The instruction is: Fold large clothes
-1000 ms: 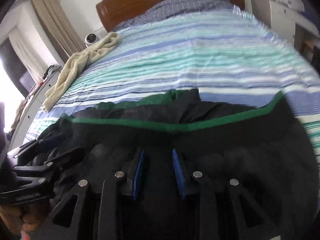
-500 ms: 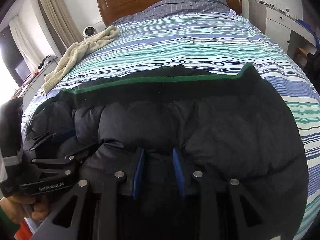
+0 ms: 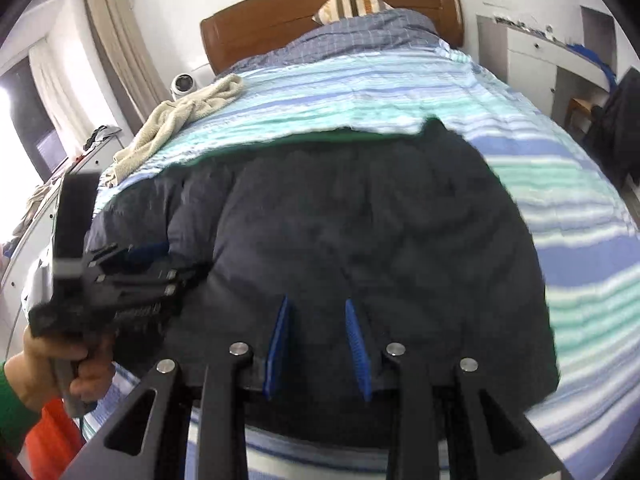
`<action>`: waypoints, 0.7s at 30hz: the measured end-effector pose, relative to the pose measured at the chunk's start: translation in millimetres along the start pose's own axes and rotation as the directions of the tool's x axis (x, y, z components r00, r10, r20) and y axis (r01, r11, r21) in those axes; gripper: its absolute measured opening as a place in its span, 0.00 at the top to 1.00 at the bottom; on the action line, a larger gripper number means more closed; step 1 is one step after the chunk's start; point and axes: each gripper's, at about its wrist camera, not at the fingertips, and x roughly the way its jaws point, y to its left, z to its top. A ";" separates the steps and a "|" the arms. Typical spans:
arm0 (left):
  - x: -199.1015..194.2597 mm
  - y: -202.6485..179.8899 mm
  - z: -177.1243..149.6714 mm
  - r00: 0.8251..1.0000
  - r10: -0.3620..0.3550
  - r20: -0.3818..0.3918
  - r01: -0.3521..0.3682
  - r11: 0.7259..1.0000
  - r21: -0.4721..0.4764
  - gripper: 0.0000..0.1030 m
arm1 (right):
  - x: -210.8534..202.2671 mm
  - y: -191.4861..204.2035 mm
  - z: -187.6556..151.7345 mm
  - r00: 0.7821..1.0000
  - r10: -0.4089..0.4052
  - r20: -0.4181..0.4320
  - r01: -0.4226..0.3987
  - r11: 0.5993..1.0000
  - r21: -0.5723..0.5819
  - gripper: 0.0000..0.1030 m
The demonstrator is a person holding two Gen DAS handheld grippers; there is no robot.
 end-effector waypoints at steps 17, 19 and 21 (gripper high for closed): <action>-25.3 0.6 0.0 1.000 -0.015 -0.006 0.015 1.000 -0.016 0.26 | -18.4 -1.6 -13.4 1.000 0.016 0.017 -0.017 0.999 0.029 0.71; -42.5 -2.6 -8.9 0.999 -0.043 0.018 0.044 0.999 -0.001 0.26 | -31.5 -0.5 -17.6 0.999 0.025 0.033 -0.026 0.999 0.020 0.71; -48.4 -8.2 -21.1 0.999 -0.041 0.021 0.040 0.999 0.034 0.26 | -42.9 0.7 -22.3 0.998 0.029 0.048 -0.030 1.000 0.010 0.70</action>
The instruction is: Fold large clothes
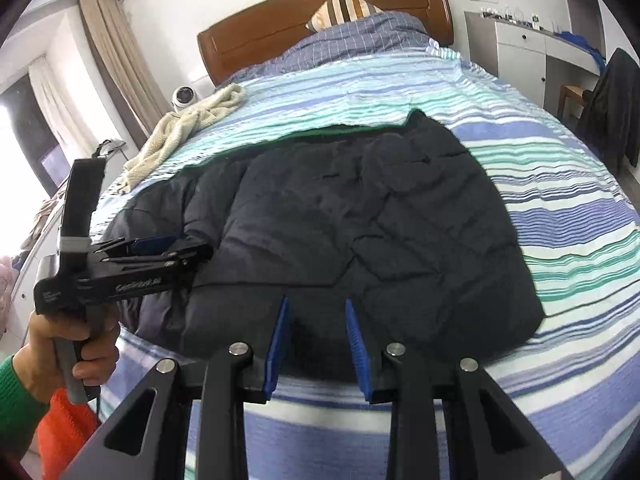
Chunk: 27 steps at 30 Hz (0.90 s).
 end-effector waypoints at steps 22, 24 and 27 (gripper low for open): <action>-1.8 -12.0 -41.2 1.000 0.021 0.008 -0.022 0.998 0.059 0.25 | -27.6 2.0 -54.7 0.999 0.034 -0.027 -0.033 0.999 0.025 0.69; 4.6 -11.3 -41.1 1.000 0.020 0.003 -0.020 0.998 0.052 0.25 | -23.4 0.2 -57.3 0.999 0.029 -0.045 -0.027 0.999 0.035 0.69; 7.9 -12.2 -43.2 1.000 0.028 0.010 -0.028 0.998 0.064 0.25 | -19.4 0.4 -60.9 0.998 0.041 -0.056 -0.038 0.998 0.051 0.69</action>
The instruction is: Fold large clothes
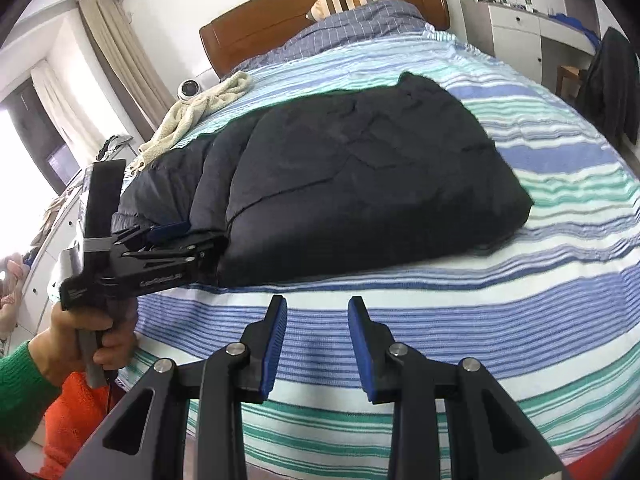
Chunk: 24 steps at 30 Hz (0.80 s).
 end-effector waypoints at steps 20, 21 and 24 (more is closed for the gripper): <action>-73.2 74.4 4.9 0.998 -0.054 0.021 0.058 0.958 -0.280 0.15 | -6.7 -108.2 2.9 0.984 0.118 0.131 -0.167 0.859 0.483 0.34; -73.9 74.3 11.7 0.998 -0.049 0.035 0.056 0.959 -0.277 0.15 | -3.8 -116.1 5.3 0.982 0.124 0.144 -0.182 0.835 0.520 0.32; -69.3 57.7 29.9 0.996 -0.044 0.078 0.060 0.972 -0.226 0.15 | 12.2 -135.8 12.9 0.979 0.148 0.141 -0.204 0.764 0.612 0.30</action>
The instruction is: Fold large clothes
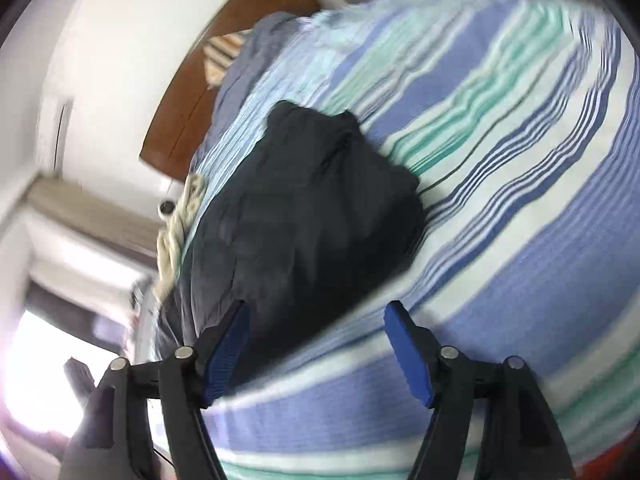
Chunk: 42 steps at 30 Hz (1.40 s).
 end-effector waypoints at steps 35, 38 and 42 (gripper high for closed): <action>-64.0 -74.1 158.4 0.946 -0.288 -0.152 0.324 0.876 0.358 0.08 | -4.8 222.8 -65.0 0.955 0.108 0.276 0.154 0.614 -0.774 0.76; -70.3 -99.1 160.2 0.937 -0.274 -0.218 0.344 0.831 0.436 0.08 | -7.6 239.0 -80.3 0.957 0.116 0.267 0.165 0.540 -0.826 0.76; -69.3 -132.1 155.6 0.950 -0.177 -0.258 0.293 0.792 0.536 0.08 | -0.3 263.0 -105.5 0.963 0.121 0.242 0.174 0.408 -0.896 0.76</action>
